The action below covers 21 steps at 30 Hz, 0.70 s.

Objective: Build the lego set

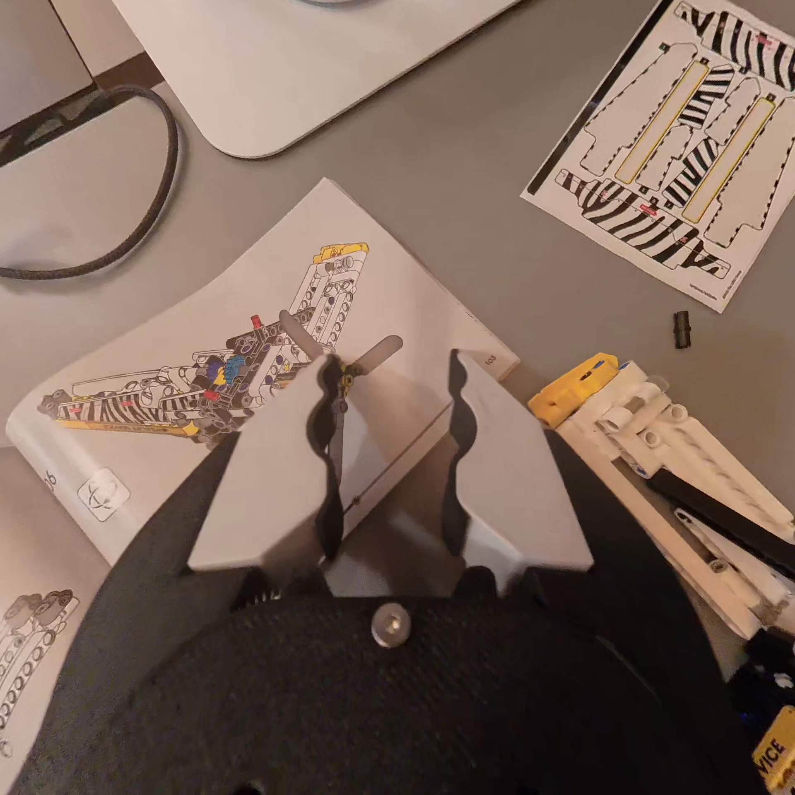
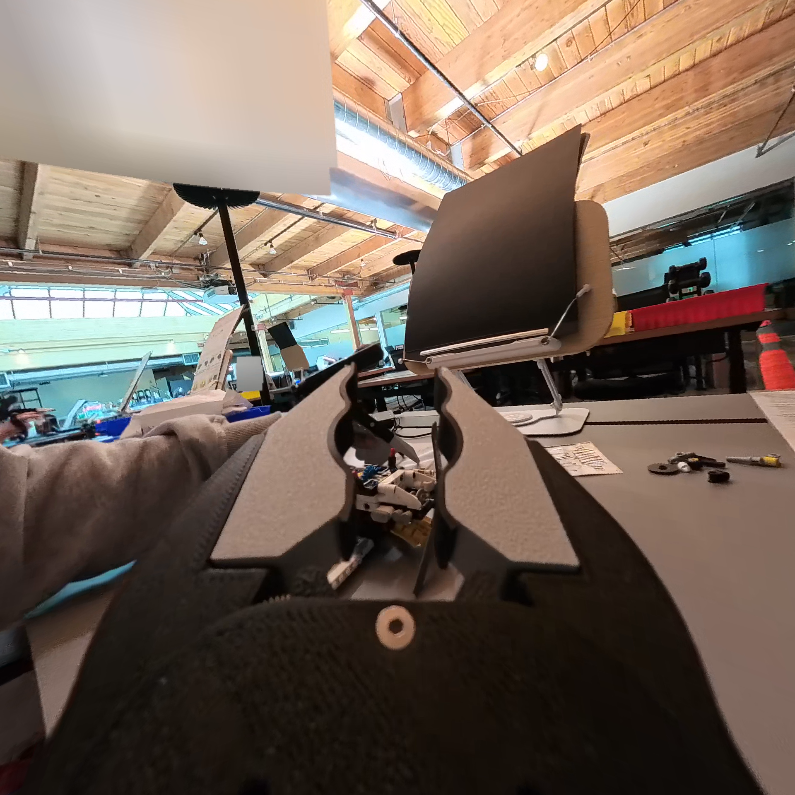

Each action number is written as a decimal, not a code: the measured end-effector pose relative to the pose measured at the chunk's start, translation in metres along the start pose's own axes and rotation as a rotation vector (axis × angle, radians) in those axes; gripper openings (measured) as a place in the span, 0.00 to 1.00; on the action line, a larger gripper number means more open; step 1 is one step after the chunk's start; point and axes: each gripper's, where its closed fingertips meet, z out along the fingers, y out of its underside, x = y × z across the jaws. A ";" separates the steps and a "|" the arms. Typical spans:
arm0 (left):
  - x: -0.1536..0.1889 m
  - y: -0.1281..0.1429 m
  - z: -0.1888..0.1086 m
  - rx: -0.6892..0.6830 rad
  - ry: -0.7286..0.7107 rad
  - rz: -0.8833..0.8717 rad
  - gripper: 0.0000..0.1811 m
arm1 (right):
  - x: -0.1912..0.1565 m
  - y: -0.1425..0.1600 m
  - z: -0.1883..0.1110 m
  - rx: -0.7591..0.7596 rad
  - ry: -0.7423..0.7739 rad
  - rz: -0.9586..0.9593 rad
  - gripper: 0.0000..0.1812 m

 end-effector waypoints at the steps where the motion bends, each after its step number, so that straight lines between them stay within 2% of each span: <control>1: -0.001 0.000 0.000 -0.009 0.003 0.001 0.26 | 0.001 -0.001 -0.001 0.008 0.001 0.010 0.18; 2: -0.003 -0.001 0.000 -0.013 -0.001 -0.001 0.24 | 0.002 -0.002 -0.003 0.014 0.003 0.020 0.18; 4: -0.007 -0.001 0.000 -0.011 -0.003 0.000 0.08 | 0.003 -0.004 -0.004 0.022 0.002 0.038 0.19; 7: -0.012 -0.003 -0.002 -0.004 0.021 -0.040 0.00 | 0.003 -0.004 -0.005 0.020 -0.001 0.043 0.19; 11: -0.015 -0.009 -0.017 0.079 0.103 -0.128 0.00 | -0.002 -0.002 -0.003 0.006 -0.008 0.011 0.19; 14: -0.032 -0.022 -0.047 0.219 0.128 -0.197 0.00 | -0.004 -0.001 -0.003 0.001 -0.011 -0.005 0.19; 18: -0.080 -0.025 -0.102 0.435 0.174 -0.368 0.00 | -0.004 -0.002 -0.004 0.005 -0.013 -0.012 0.19; 21: -0.121 -0.004 -0.130 0.528 0.240 -0.531 0.00 | -0.005 -0.001 -0.004 0.000 -0.014 -0.020 0.20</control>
